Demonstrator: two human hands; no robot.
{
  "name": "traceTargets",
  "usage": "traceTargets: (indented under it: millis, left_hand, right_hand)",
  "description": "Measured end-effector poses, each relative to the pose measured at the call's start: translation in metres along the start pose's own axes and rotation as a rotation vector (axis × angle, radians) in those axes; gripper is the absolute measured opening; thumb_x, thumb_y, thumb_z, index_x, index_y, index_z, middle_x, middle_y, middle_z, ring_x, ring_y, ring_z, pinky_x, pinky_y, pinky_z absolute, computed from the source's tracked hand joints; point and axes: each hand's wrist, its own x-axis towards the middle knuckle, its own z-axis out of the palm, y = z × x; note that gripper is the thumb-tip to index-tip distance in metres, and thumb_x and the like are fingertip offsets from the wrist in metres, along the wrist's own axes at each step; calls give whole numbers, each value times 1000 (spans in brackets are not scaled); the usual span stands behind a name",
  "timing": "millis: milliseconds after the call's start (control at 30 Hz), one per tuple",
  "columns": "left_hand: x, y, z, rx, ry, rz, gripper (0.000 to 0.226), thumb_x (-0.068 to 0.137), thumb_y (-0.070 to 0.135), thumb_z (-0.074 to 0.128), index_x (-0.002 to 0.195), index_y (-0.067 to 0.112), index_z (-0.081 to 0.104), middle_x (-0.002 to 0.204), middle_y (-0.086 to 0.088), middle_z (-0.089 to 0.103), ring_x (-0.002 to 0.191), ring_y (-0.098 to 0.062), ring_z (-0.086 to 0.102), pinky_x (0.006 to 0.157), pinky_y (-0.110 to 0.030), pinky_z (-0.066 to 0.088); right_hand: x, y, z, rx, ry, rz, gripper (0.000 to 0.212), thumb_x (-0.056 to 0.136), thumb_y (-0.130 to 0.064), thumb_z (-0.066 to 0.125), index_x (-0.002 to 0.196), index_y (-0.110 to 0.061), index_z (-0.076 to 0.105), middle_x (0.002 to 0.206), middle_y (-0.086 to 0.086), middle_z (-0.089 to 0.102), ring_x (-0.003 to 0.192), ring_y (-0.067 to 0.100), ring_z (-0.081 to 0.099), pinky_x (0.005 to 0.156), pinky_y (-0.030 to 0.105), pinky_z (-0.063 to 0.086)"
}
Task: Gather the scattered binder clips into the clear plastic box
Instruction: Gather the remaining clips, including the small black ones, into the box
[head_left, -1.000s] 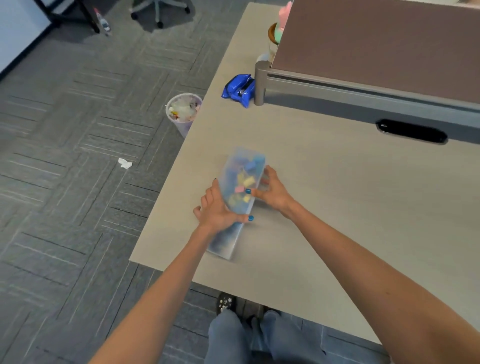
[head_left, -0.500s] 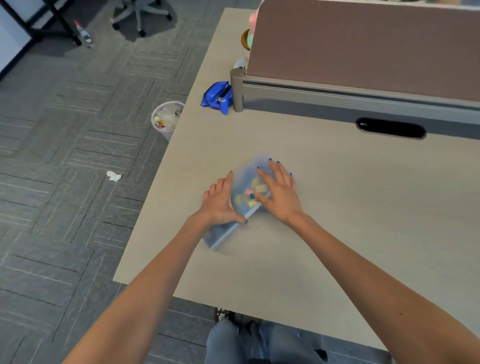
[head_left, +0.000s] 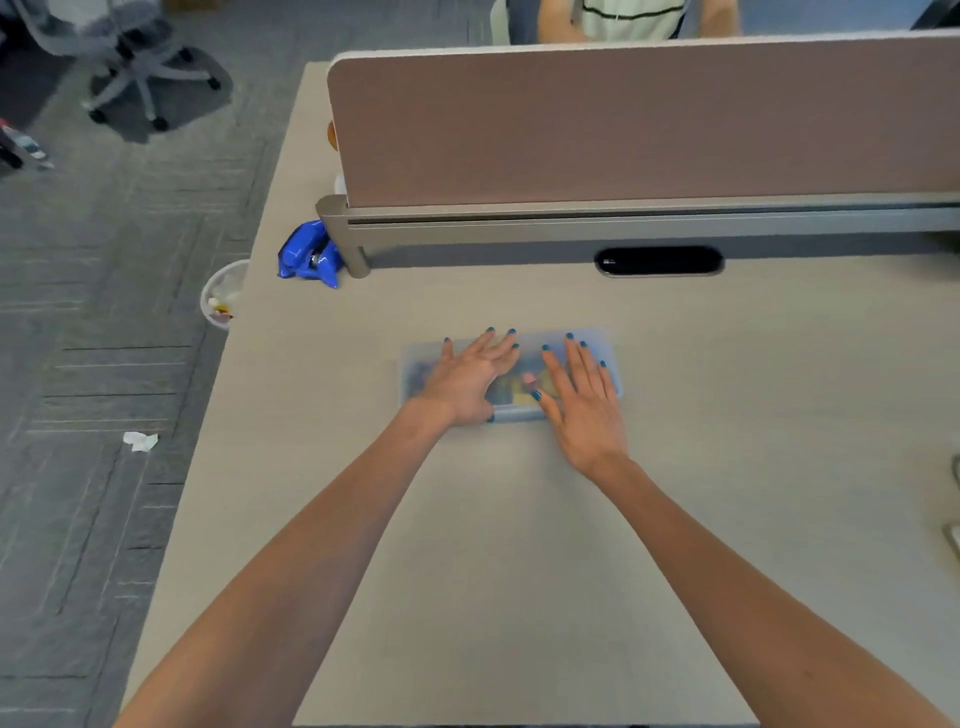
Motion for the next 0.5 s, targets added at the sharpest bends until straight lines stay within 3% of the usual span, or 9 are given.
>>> traceTargets:
  millis: [100,500]
  left_hand:
    - [22,3,-9,-24,11,33,88,85,10,63,153,27,10,160,13,-6,147,-13,-10,113,-61,1]
    - [79,-3,-26,-61,38,96,89,85,7,63,153,27,11,160,15,-5,147,-11,-10,113,-60,1]
  right_hand:
    - [16,10,-3,-16,39,46,79,85,-63,-11,152,-28,10,161,1,-3,148,16,-5,116,30,-11]
    - [64,38,-15,-27,60,88,73,88,-56,-3,152,-25,14,161,4,2,148,20,1,118,35,-3]
